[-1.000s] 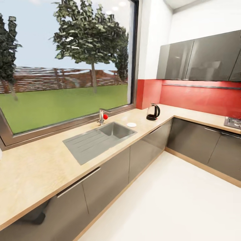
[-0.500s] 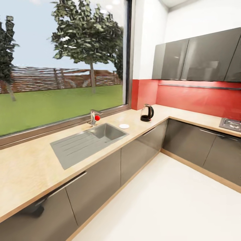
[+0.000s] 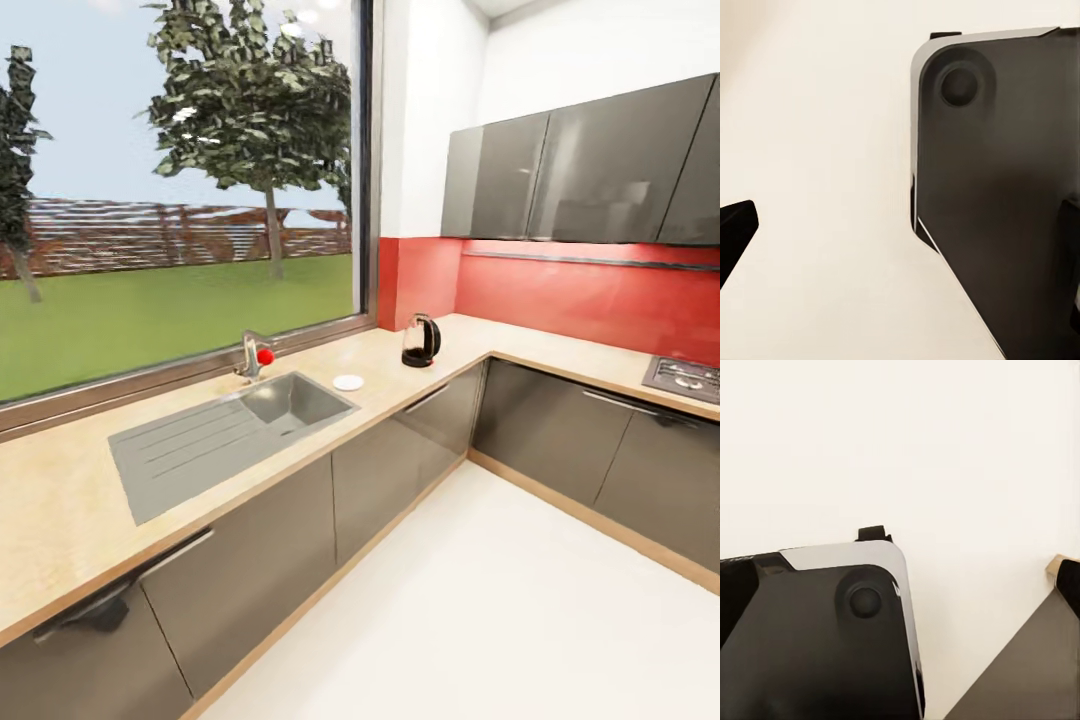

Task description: Set up a coffee station on the kitchen countertop: keep the coffee maker on the countertop, move the bottle of coffee from the kitchen shelf to the counter next to the coffee maker, place a paper coffee filter on top of the coffee maker, put the saucer next to the coffee maker with the coffee cup on the saucer, and place the electric kettle next to the coffee maker.

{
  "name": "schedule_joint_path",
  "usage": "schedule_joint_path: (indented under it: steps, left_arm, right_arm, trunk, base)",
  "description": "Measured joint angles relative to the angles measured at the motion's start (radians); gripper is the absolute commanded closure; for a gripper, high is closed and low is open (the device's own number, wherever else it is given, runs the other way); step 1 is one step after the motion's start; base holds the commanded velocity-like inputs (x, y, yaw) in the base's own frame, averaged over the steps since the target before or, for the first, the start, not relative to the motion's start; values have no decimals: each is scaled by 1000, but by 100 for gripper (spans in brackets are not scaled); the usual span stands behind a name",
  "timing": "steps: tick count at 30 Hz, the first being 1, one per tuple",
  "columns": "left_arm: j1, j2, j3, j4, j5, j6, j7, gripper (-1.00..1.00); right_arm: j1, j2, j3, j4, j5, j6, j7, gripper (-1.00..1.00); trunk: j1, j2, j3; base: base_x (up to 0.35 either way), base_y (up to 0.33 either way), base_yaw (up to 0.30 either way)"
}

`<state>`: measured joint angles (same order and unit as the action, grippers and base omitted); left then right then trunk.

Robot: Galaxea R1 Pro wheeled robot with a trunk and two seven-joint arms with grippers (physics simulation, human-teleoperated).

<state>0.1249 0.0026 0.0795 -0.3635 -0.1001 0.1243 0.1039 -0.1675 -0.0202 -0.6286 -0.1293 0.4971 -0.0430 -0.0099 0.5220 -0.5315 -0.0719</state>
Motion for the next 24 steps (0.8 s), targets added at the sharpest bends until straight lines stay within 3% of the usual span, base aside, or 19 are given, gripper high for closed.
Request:
schedule_joint_path:
  steps: [14,24]
  left_arm:
    - [0,2,0,0,3,0,0,-100]
    - [0,0,0,1,0,0,0,-100]
  right_arm:
    - [0,0,0,0,0,0,-1,-100]
    - [0,0,0,0,0,0,-1,-100]
  trunk:
    - [0,0,0]
    - [0,0,0]
  base:
    - [259,-234,9]
    - [285,-204,216]
